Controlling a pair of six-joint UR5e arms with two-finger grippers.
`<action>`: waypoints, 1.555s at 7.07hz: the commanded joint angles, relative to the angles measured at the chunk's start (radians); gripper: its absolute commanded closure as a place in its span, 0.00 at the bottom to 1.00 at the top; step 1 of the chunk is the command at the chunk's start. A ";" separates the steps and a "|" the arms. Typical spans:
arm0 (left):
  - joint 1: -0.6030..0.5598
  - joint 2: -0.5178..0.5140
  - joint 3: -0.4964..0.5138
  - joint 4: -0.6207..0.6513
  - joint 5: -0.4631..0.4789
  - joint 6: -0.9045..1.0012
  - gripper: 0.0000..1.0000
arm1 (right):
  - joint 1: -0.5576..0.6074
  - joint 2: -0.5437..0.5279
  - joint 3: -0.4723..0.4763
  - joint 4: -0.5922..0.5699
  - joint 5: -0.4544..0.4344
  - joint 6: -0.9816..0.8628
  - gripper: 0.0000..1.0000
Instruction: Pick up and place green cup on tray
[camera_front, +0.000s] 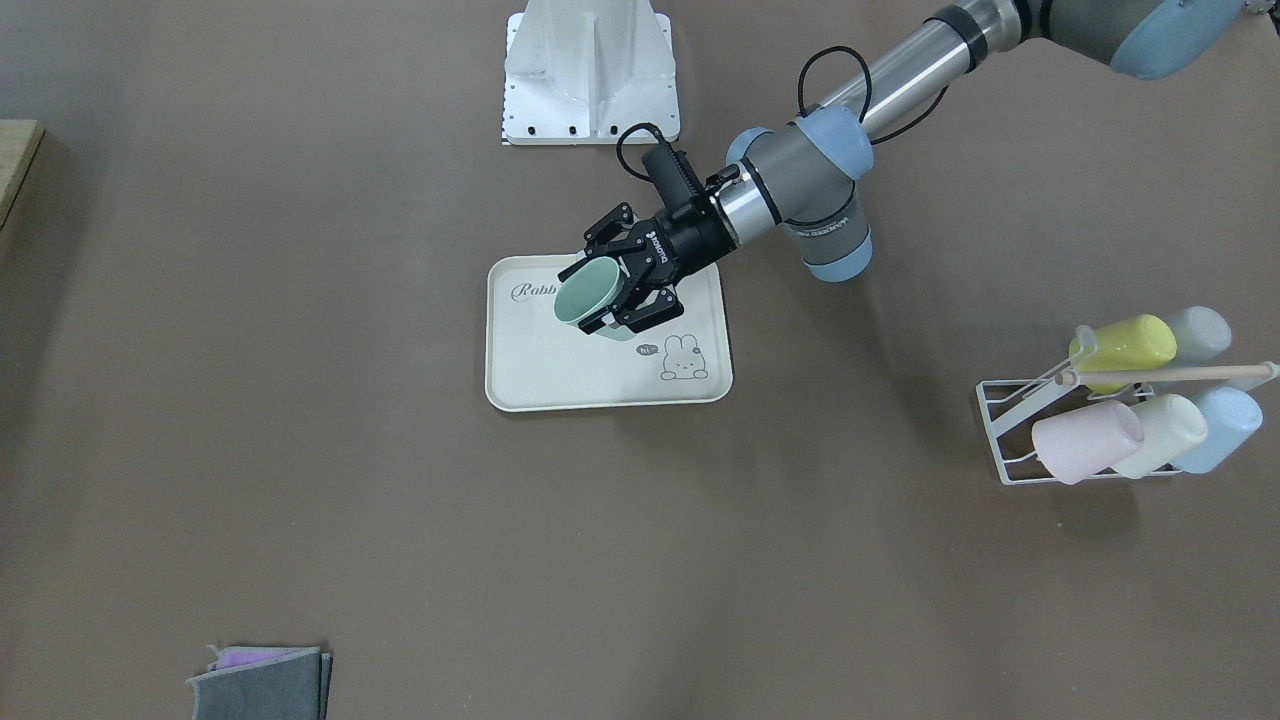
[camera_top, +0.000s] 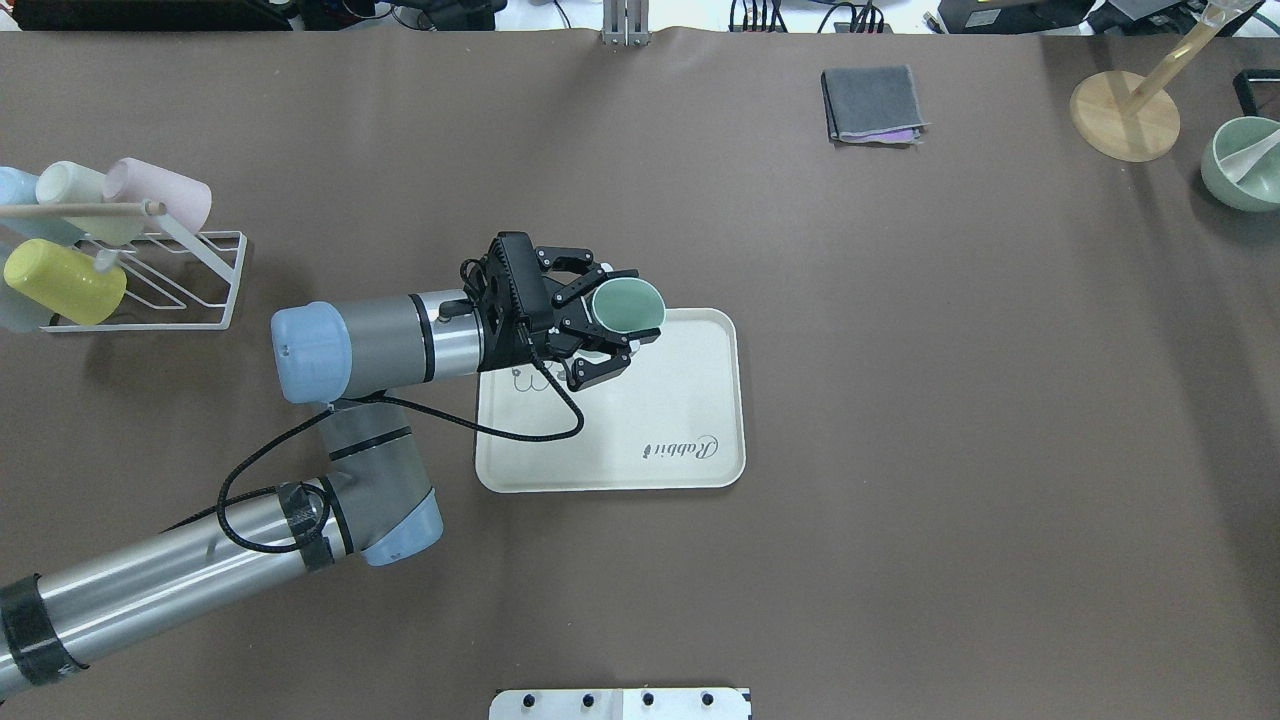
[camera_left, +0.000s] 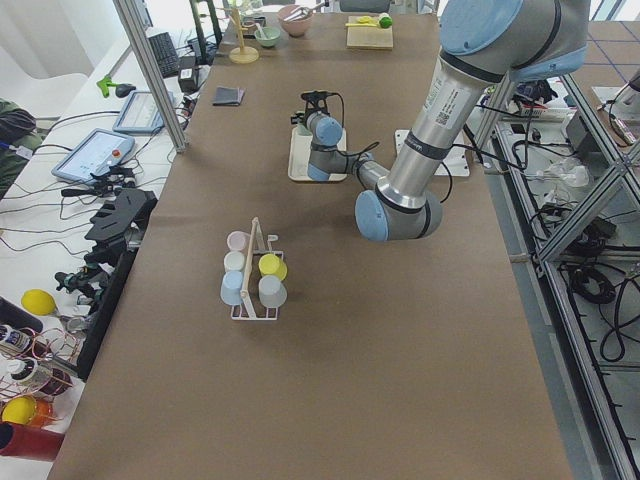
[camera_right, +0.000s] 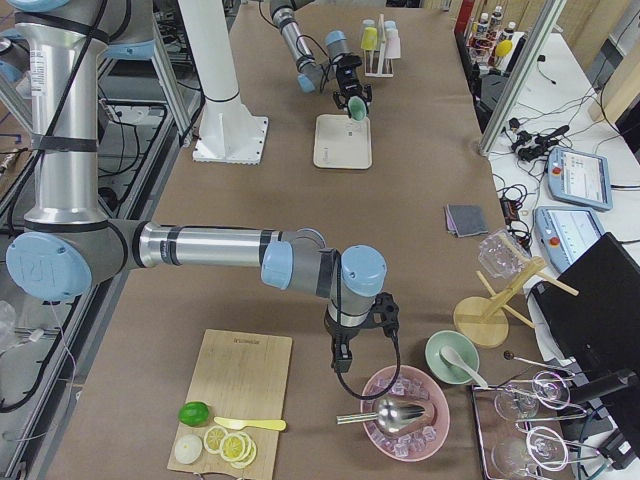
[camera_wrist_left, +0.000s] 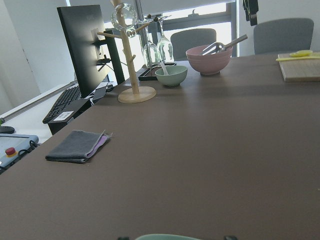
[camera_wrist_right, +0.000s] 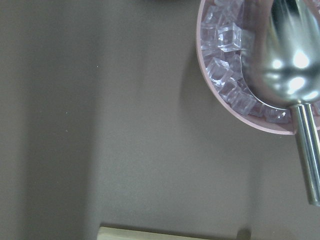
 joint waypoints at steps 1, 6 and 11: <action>0.031 -0.011 0.109 -0.151 0.019 -0.090 0.55 | 0.000 0.000 0.000 -0.004 0.022 0.001 0.00; 0.074 -0.016 0.152 -0.165 0.133 -0.136 0.53 | 0.000 -0.008 -0.002 -0.004 0.024 0.000 0.00; 0.078 -0.020 0.163 -0.129 0.145 -0.143 0.50 | 0.000 -0.020 -0.007 -0.002 0.021 -0.002 0.00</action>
